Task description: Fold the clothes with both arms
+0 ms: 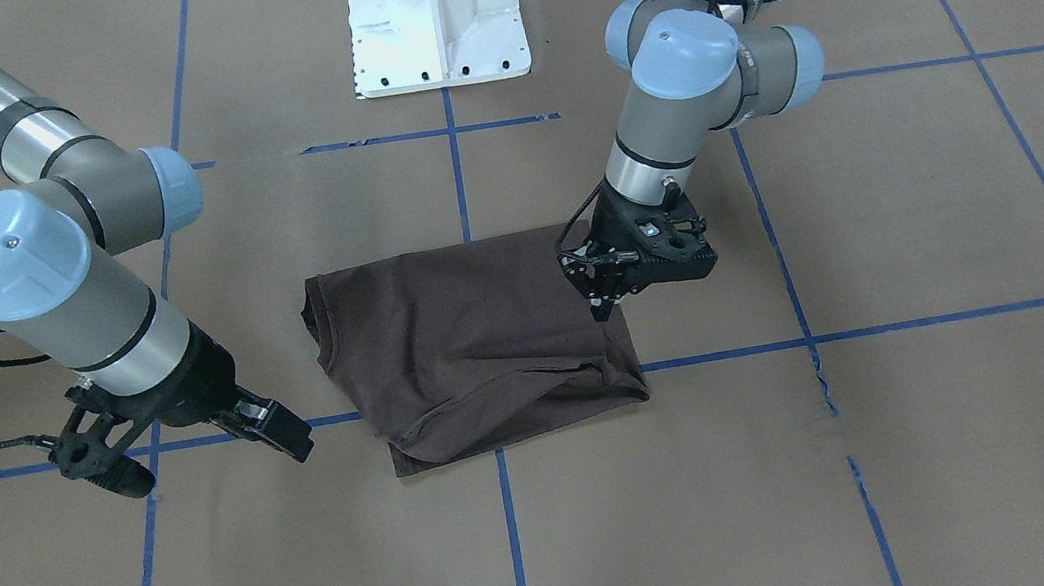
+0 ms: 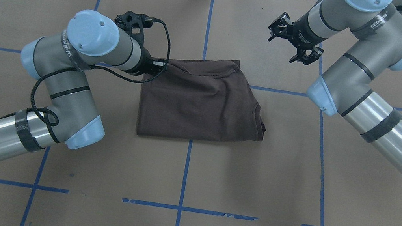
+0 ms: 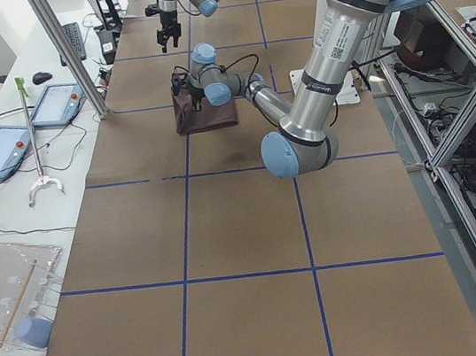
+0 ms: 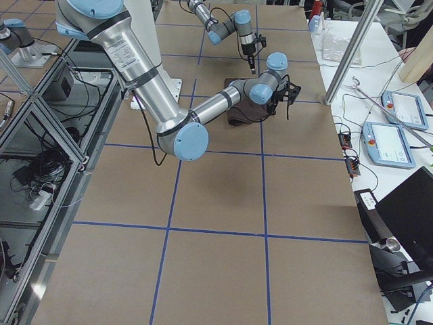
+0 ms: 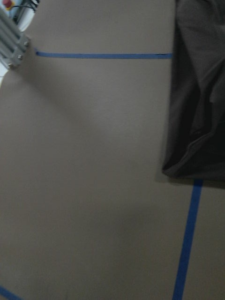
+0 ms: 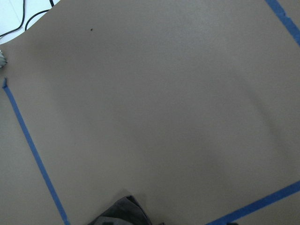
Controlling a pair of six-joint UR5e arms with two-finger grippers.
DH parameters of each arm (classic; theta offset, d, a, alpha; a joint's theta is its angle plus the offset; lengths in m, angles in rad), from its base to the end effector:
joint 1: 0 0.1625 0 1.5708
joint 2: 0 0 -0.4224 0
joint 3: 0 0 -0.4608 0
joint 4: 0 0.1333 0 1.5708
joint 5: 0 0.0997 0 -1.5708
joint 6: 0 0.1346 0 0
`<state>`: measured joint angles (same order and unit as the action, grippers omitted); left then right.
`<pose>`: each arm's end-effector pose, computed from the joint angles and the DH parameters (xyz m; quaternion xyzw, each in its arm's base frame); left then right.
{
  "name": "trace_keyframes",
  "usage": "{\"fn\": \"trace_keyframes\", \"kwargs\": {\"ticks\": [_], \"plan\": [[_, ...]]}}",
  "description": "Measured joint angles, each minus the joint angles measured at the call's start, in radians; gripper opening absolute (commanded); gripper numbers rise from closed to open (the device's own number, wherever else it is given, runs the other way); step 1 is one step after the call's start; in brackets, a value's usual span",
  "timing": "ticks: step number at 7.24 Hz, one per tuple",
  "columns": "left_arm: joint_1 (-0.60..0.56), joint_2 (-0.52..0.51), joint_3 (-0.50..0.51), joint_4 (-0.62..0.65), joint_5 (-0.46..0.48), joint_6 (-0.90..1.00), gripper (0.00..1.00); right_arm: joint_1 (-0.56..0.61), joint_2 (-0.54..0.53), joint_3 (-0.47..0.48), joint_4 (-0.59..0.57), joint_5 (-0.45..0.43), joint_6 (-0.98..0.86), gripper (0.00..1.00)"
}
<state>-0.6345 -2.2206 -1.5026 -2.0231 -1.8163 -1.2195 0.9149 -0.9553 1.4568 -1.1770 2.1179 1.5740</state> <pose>0.5877 -0.5575 0.2268 0.1383 0.4825 -0.0619 0.8627 -0.4377 -0.6726 0.2799 -0.0352 -0.4814 0.2798 0.8299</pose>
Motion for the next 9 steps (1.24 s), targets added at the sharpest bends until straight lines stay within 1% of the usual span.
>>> {"fn": "trace_keyframes", "kwargs": {"ticks": [1,2,3,4,5,6,7,8,9], "plan": [[0.022,-0.057,0.084,-0.004,-0.001,0.048,0.0,0.003,-0.023,0.027,-0.001,-0.001,-0.001,0.94],[0.029,-0.12,0.18,-0.01,-0.001,0.084,0.0,0.004,-0.033,0.037,-0.001,-0.001,-0.001,0.94],[0.022,-0.162,0.26,-0.037,0.0,0.111,0.0,0.005,-0.038,0.041,-0.001,-0.001,-0.002,0.94],[0.001,-0.204,0.352,-0.091,0.001,0.13,0.0,0.005,-0.045,0.044,0.0,-0.002,-0.002,0.95],[-0.04,-0.256,0.457,-0.151,0.0,0.157,0.0,0.005,-0.051,0.048,0.0,-0.003,-0.002,0.95],[-0.095,-0.295,0.54,-0.197,-0.006,0.201,0.0,0.005,-0.056,0.052,0.0,-0.005,-0.001,0.96],[-0.149,-0.31,0.579,-0.219,-0.024,0.244,0.0,0.005,-0.065,0.063,0.0,-0.006,-0.001,0.96],[-0.19,-0.305,0.582,-0.226,-0.05,0.271,0.0,0.006,-0.083,0.082,0.0,-0.006,-0.001,0.99],[-0.222,-0.256,0.532,-0.227,-0.092,0.285,0.0,0.012,-0.109,0.103,0.0,-0.004,-0.008,1.0]]}}
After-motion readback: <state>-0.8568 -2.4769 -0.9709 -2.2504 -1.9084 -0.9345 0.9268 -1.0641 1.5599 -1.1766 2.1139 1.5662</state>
